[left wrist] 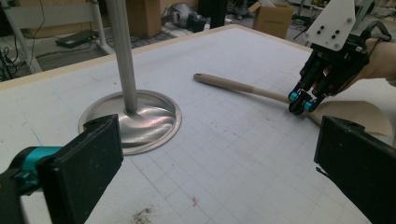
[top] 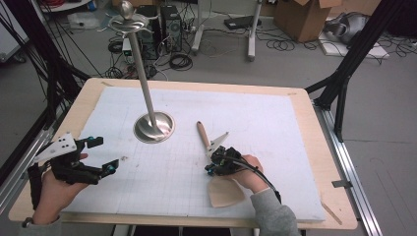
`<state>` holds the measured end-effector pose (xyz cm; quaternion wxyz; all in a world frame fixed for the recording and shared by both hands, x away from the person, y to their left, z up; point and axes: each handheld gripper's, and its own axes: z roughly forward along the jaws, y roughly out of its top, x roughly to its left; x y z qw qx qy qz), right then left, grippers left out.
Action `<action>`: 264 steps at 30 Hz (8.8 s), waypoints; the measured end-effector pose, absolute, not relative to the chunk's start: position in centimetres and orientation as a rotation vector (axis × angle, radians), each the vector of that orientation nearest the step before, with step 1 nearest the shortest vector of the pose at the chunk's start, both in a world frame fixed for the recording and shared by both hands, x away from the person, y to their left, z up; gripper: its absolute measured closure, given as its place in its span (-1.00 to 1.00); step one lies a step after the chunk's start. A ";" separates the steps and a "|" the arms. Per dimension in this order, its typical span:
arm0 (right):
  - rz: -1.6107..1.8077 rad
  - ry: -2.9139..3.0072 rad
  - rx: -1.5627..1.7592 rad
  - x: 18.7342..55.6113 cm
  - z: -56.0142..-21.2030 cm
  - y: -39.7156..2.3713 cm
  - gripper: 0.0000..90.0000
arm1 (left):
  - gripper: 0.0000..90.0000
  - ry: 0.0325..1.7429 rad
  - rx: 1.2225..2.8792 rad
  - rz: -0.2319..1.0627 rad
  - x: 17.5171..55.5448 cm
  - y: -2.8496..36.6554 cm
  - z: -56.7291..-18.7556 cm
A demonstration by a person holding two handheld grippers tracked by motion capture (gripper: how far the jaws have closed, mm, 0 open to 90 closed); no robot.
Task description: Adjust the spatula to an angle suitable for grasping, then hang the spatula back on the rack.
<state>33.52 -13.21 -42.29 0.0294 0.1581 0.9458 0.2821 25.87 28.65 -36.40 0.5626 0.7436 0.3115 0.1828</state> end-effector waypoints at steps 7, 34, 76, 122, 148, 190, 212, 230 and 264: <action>0.859 2.878 0.580 33.5 -42.3 -15.4 1.00 | -0.96 0.725 1.761 0.421 26.2 28.1 -36.5; 0.871 2.789 0.769 34.2 -42.5 -20.3 1.00 | -0.96 0.719 1.759 0.417 26.4 28.0 -36.4; 1.416 2.256 0.925 29.9 -36.4 -23.9 -0.51 | -0.96 0.735 1.681 0.438 26.2 30.4 -35.2; 1.341 2.270 0.949 31.4 -37.7 -23.7 -0.46 | -0.96 0.756 1.693 0.443 25.4 30.7 -35.6; 1.159 2.406 0.955 34.3 -40.4 -21.0 -0.44 | -0.96 0.792 1.702 0.458 24.6 31.3 -36.3; 0.914 2.535 1.076 36.2 -43.5 -19.6 -0.01 | -0.96 0.814 1.717 0.468 24.3 31.6 -36.7; 0.881 2.553 1.093 35.6 -43.1 -19.3 0.63 | -0.96 0.817 1.718 0.471 24.3 31.6 -36.8; 0.882 2.541 1.088 35.6 -42.8 -19.5 0.74 | -0.96 0.817 1.712 0.473 24.3 31.7 -36.7; 1.206 2.441 0.975 33.8 -39.0 -21.2 0.75 | -0.96 0.817 1.708 0.470 24.2 31.7 -36.6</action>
